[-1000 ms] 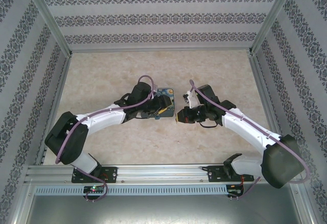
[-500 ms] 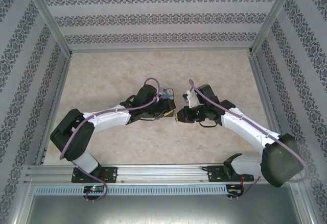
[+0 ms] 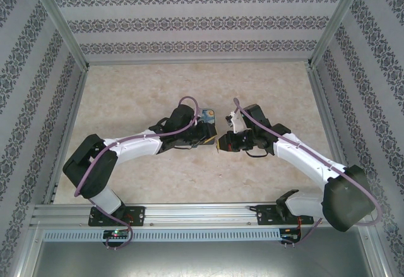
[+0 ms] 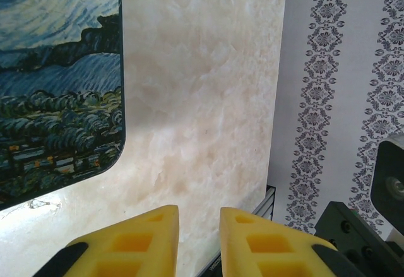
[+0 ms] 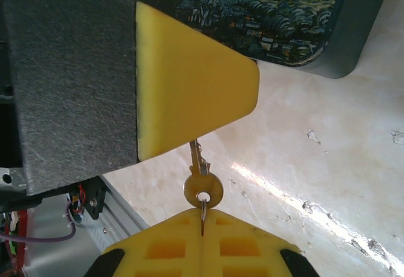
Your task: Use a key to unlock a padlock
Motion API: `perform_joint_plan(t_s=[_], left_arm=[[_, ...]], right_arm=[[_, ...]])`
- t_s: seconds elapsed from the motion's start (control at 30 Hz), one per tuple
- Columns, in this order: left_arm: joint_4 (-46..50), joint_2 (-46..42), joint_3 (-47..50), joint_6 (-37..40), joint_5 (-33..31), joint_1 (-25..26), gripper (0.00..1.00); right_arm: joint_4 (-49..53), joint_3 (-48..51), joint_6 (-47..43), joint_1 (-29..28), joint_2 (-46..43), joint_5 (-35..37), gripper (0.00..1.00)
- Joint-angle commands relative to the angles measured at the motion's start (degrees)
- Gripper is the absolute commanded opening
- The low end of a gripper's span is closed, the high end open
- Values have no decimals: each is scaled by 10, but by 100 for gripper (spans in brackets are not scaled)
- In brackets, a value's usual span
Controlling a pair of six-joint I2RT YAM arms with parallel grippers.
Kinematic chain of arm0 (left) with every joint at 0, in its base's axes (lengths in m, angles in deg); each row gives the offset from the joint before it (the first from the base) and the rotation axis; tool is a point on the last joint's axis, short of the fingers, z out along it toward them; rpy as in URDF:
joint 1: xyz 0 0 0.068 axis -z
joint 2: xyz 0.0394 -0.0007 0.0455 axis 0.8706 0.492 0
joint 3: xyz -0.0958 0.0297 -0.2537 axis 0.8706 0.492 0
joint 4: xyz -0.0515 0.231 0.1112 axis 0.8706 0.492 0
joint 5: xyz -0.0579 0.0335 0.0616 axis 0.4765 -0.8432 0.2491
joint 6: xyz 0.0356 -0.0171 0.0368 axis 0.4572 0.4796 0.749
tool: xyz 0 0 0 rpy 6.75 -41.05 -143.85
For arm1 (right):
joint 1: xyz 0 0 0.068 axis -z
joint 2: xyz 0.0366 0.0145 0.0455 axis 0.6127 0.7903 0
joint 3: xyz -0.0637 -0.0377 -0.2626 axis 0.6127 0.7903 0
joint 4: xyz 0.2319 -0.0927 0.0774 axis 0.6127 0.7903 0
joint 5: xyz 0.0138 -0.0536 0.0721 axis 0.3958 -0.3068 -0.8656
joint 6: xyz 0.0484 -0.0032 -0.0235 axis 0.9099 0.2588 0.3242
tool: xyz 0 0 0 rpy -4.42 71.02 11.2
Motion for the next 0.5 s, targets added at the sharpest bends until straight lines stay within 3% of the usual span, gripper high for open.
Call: perform_joint_plan(t_s=[0.0, 0.47], left_arm=[[-19, 5, -16, 0, -1, 11, 21], [-15, 8, -22, 4, -4, 16, 0]], right_arm=[[-3, -4, 3, 8, -2, -7, 0], [-10, -3, 7, 12, -3, -5, 0]])
